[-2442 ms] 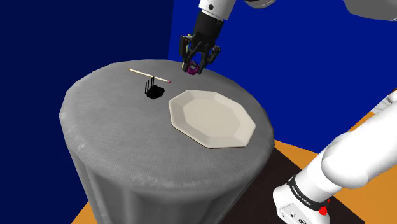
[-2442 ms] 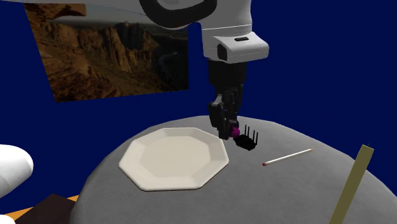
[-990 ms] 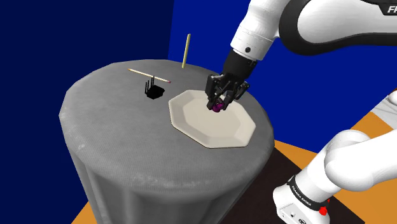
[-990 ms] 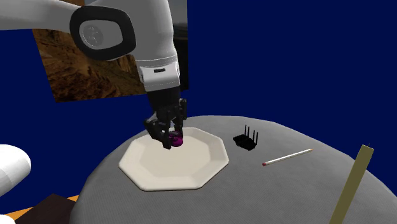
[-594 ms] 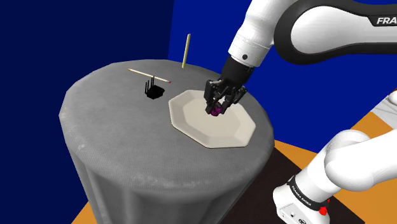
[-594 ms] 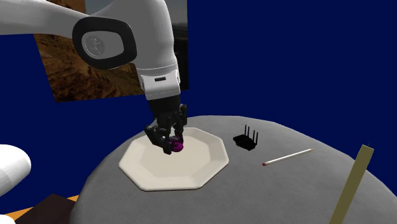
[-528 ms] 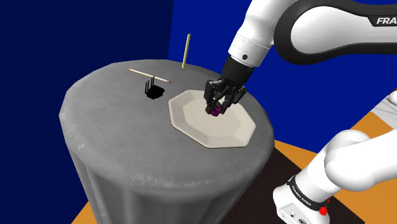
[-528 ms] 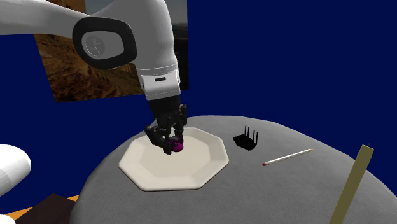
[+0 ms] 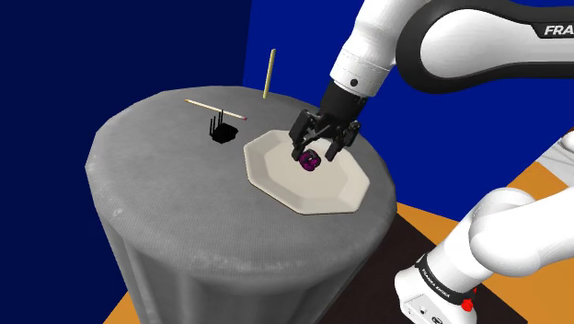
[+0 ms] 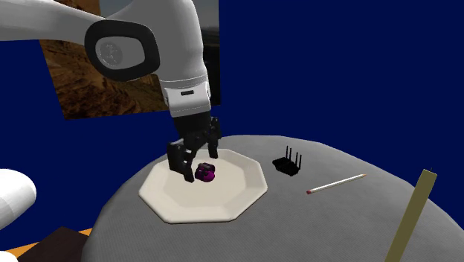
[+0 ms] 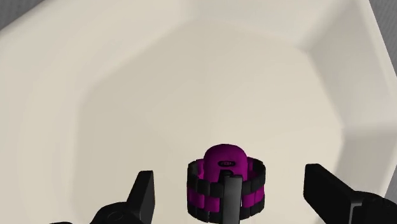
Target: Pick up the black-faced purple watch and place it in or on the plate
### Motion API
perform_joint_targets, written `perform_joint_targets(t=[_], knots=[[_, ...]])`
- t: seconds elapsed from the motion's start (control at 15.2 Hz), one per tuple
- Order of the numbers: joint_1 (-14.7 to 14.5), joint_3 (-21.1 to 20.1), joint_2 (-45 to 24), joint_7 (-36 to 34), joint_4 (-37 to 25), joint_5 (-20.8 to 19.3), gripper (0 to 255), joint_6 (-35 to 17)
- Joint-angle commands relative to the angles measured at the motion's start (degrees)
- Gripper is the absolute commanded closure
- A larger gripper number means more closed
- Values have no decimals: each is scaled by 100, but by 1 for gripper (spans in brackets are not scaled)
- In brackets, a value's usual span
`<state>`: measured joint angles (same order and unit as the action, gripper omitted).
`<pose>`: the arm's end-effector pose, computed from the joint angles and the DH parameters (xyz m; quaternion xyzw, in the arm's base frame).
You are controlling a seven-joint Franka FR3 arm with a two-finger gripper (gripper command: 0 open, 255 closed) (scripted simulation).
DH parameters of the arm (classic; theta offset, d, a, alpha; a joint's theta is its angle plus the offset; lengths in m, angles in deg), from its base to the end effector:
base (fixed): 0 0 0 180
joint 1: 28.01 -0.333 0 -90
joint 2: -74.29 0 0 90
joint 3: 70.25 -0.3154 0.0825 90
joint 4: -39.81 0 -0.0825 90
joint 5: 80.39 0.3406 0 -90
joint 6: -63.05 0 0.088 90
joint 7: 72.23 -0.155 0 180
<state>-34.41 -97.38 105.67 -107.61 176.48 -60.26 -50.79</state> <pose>0.2903 0.2497 0.4693 -0.9921 0.1028 -0.0230 0.0675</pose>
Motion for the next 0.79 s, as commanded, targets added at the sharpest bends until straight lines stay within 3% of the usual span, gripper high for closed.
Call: perform_joint_targets(t=[0.0,0.2,0.73], knots=[[8,59,56,-3,-143,-28,0,203],[34,214,162,-19,-579,-112,0,754],[33,215,162,-19,-579,-112,0,754]])
